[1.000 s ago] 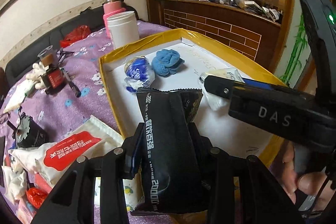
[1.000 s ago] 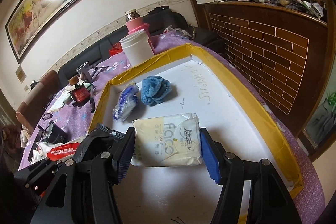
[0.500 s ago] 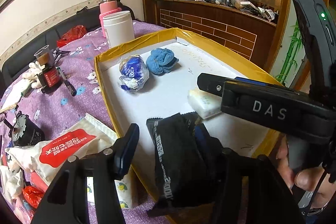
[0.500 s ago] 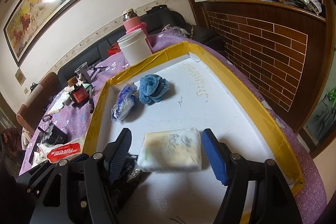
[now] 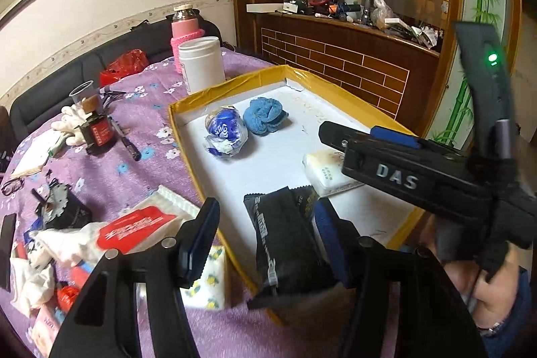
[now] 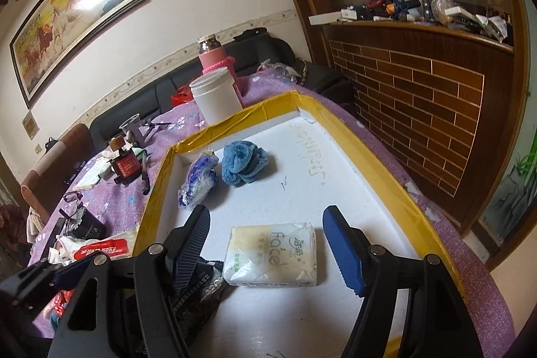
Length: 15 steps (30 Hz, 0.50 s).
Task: Organize soft objects
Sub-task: 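Lower the black packet into the tray and open the left gripper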
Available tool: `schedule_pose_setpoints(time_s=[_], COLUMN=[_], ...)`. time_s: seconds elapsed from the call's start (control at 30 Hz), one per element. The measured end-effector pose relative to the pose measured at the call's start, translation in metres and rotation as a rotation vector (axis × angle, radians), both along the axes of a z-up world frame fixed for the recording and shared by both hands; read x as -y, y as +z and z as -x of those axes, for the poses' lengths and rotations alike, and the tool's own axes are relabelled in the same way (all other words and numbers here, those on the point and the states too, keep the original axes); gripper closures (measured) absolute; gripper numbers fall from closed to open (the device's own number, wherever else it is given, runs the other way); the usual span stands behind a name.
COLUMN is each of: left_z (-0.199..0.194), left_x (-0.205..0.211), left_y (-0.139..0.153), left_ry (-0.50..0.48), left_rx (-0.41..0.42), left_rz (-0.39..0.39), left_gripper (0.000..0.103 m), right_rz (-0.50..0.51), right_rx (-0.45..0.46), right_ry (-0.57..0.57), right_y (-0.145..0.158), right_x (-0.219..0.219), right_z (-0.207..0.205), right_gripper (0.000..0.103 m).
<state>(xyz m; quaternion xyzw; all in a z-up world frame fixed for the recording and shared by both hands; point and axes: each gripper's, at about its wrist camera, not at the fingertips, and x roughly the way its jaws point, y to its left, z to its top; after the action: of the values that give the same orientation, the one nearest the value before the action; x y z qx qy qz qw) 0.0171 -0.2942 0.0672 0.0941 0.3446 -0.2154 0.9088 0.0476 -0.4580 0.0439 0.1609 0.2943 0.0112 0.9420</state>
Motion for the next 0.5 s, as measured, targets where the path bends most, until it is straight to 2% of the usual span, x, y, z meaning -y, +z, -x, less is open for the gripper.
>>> schedule_pose_setpoints(time_s=[0.33, 0.5], left_z=[0.048, 0.070], left_x=[-0.023, -0.060], left_y=[0.028, 0.035], left_ry=[-0.033, -0.014], left_rx=[0.026, 0.008], left_rz=[0.029, 0.070], left_gripper=[0.040, 0.036], right_rz=[0.044, 0.052], right_rx=[0.038, 0.075], right_ry=[-0.012, 0.011], right_y=[0.004, 0.011], right_x=[-0.004, -0.011], right_z=[0.003, 0.008], right_gripper=[0.029, 0.029])
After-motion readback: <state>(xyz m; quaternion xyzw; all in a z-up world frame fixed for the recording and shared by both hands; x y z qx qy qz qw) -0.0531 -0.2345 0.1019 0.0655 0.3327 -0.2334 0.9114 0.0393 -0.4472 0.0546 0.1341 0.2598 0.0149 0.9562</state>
